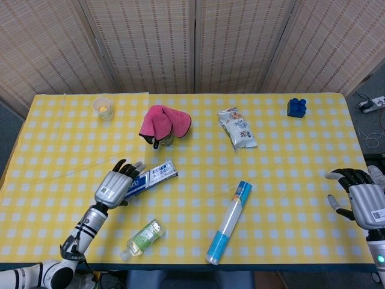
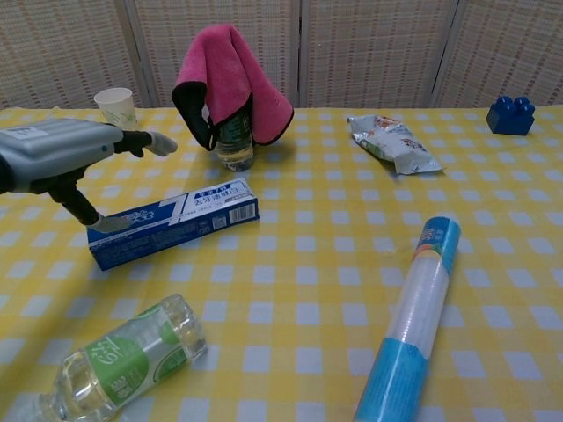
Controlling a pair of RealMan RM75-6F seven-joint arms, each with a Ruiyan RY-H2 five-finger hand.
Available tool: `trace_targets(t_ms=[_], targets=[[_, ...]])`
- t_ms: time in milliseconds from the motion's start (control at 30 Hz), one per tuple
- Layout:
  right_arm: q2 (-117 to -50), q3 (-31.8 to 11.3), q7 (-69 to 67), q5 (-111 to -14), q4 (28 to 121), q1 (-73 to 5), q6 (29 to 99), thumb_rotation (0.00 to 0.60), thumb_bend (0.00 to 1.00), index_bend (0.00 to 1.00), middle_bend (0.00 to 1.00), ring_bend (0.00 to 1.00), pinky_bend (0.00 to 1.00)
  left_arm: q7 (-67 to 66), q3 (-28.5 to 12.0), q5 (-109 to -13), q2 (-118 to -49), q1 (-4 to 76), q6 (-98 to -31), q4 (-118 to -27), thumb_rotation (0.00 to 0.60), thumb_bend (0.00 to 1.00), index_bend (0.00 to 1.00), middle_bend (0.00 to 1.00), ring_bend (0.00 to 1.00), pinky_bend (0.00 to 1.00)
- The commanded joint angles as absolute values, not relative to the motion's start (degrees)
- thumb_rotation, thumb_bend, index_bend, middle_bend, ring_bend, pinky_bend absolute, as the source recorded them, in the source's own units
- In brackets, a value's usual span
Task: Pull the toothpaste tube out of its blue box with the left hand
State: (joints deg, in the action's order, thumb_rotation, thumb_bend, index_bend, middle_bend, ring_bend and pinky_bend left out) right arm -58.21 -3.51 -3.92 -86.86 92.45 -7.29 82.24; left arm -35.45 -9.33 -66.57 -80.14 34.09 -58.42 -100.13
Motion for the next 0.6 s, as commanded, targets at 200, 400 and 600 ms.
trace_targets(t_ms=[200,400,600], targets=[[-58.4,-3.4,-4.6,-86.7,91.8,-7.0,82.4,0.6,0.32,0.32,0.27,0.21,0.19,-40.2,-8.3,-62.2,-84.5,36.2,-59.6,-97.3,0.597,0.26,0.1,0.13,0.16,0.04],[-58.4,-3.4,-4.9,-86.6,91.5,-6.7,82.5,0.6,0.32,0.32,0.27,0.21,0.19,-42.1,-7.6,-58.7,-86.5,37.3,-59.5,-95.7,0.572,0.26,0.1,0.13,0.16,0.04],[-58.3,-3.4,-4.9,-86.6,91.6,-6.7,82.4,0.6,0.32,0.32,0.27,0.21,0.19,-44.0,-7.5,-55.1,-88.2,38.3,-60.2,-93.4,0.507,0.26,0.1,0.13,0.16,0.04]])
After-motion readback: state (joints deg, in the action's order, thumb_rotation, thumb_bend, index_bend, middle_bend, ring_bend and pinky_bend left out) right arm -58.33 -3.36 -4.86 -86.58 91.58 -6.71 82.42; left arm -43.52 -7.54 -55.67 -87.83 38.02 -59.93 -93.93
